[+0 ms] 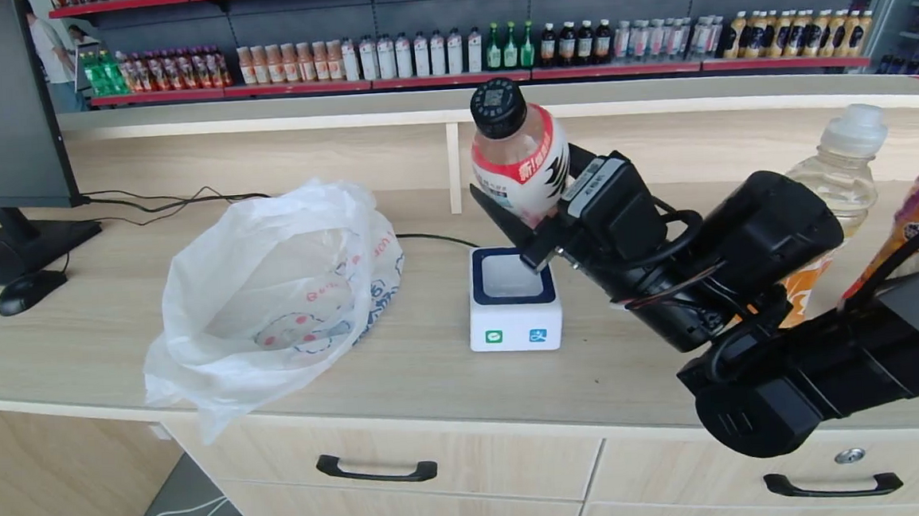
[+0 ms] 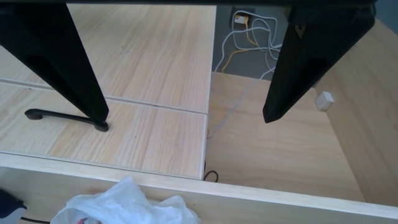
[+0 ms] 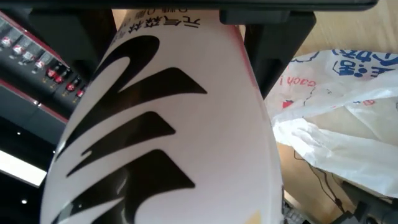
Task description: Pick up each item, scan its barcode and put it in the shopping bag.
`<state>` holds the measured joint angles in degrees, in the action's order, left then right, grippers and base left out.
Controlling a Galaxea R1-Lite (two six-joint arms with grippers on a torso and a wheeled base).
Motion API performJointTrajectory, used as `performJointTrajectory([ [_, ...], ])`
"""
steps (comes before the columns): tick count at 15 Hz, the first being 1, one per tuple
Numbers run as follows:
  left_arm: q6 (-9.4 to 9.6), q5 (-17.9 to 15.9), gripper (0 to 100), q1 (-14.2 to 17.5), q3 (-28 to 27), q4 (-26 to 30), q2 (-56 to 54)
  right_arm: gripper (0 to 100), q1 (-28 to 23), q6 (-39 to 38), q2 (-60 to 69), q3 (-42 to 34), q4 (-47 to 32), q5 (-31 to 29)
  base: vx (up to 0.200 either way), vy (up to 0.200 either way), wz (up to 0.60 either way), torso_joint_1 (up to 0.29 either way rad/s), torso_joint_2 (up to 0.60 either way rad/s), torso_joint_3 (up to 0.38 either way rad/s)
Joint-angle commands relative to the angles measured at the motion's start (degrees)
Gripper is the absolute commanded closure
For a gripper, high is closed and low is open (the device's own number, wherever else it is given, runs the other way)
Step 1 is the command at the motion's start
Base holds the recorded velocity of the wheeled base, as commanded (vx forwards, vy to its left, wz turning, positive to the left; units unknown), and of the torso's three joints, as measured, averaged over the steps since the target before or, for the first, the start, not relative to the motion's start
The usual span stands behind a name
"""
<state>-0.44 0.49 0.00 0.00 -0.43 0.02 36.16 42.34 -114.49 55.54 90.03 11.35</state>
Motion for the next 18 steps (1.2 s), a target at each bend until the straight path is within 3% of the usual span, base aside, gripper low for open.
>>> performJointTrajectory([
  [1,0.00,0.04,0,0.00,0.00,-0.01,0.06,100,-0.56,0.90,-1.61,0.18,-0.03,0.87,0.000,0.000,0.00,0.000,0.00,0.000],
  [5,0.00,0.04,0,0.00,0.00,-0.01,0.06,100,-1.35,5.65,-1.70,-1.05,-0.03,7.63,0.000,0.000,0.00,0.000,0.00,0.000],
  [18,-0.09,-0.05,0,0.00,0.00,-0.01,0.06,100,-2.93,10.48,-4.77,-1.84,-0.03,10.71,0.000,0.000,0.00,0.000,0.00,0.000],
])
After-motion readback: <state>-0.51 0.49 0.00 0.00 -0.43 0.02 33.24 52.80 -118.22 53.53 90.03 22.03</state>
